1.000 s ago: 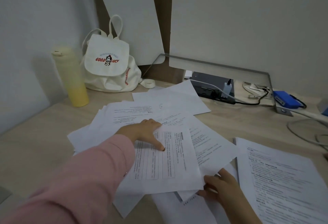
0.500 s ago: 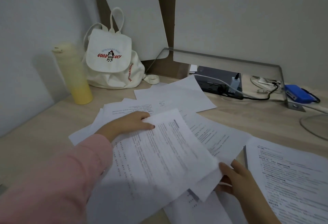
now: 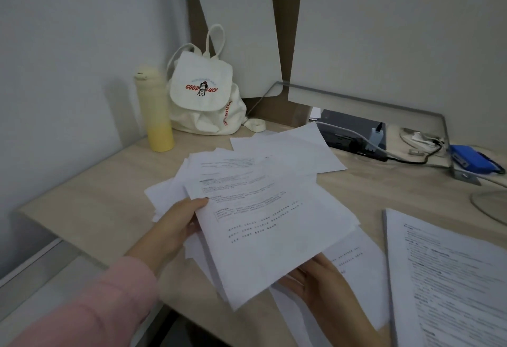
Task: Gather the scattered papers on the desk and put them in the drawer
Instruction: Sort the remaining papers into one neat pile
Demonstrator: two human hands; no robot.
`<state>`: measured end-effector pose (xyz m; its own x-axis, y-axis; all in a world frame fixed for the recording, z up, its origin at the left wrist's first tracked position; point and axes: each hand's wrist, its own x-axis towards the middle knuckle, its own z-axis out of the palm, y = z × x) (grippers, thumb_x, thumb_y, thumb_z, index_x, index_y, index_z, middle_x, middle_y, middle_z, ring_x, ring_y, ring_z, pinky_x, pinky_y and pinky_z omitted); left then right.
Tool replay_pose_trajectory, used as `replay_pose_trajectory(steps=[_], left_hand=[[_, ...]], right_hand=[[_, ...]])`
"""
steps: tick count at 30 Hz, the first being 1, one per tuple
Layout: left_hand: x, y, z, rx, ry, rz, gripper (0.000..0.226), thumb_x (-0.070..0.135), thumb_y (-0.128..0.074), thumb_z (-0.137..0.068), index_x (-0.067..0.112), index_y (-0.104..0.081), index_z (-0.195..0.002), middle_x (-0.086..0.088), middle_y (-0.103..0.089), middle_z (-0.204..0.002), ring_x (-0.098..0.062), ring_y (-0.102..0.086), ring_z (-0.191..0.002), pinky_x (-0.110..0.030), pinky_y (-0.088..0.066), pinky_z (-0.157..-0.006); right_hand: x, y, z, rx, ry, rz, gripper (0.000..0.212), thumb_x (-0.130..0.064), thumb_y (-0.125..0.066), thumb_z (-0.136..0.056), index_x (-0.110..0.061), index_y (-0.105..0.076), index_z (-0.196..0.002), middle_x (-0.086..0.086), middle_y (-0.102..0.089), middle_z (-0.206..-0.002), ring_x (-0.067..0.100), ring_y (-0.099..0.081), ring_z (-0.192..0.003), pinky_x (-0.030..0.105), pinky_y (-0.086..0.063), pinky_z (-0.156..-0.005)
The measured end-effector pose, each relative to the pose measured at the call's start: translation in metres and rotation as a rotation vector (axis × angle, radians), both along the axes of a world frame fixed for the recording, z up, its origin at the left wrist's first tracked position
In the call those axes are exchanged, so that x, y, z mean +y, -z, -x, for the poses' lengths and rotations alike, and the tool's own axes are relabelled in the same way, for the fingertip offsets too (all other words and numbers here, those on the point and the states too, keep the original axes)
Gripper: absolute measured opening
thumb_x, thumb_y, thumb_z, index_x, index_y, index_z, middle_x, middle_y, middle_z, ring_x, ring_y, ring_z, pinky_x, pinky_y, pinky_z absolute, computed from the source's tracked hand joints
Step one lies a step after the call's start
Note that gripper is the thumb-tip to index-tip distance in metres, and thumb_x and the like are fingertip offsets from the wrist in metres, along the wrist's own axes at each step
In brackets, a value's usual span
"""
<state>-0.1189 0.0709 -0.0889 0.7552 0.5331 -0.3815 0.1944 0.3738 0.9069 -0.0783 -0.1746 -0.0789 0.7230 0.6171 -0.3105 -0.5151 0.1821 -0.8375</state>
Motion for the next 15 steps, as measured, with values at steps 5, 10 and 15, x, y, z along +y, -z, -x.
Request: replay_pose_trajectory(steps=[5, 10, 15], left_hand=[[-0.002, -0.003, 0.019, -0.066, 0.024, 0.061, 0.032, 0.012, -0.054, -0.090, 0.012, -0.058, -0.122, -0.007, -0.067, -0.117, -0.025, -0.061, -0.109, -0.040, -0.048, -0.095], [0.017, 0.003, 0.042, -0.102, 0.018, -0.037, 0.042, 0.003, -0.057, -0.085, 0.013, -0.057, -0.126, -0.007, -0.067, -0.119, -0.023, -0.067, -0.101, -0.033, -0.058, -0.078], [0.041, -0.001, 0.058, -0.072, -0.179, -0.327, 0.043, -0.015, -0.038, -0.086, 0.008, -0.055, -0.119, -0.003, -0.064, -0.104, -0.008, -0.064, -0.079, -0.011, -0.052, -0.054]], right_hand=[[0.010, -0.004, 0.015, -0.041, -0.071, -0.030, 0.029, -0.004, -0.045, -0.091, -0.012, -0.064, -0.111, 0.010, -0.074, -0.102, 0.023, -0.072, -0.088, 0.030, -0.058, -0.066], [0.017, -0.004, 0.017, -0.091, -0.264, 0.116, 0.035, 0.012, -0.043, -0.083, -0.002, -0.066, -0.106, 0.015, -0.072, -0.105, 0.028, -0.069, -0.093, 0.041, -0.056, -0.081], [0.023, -0.007, -0.020, -0.337, -0.066, 0.452, 0.041, 0.008, -0.042, -0.086, -0.009, -0.060, -0.118, 0.010, -0.066, -0.115, 0.020, -0.060, -0.108, 0.035, -0.044, -0.099]])
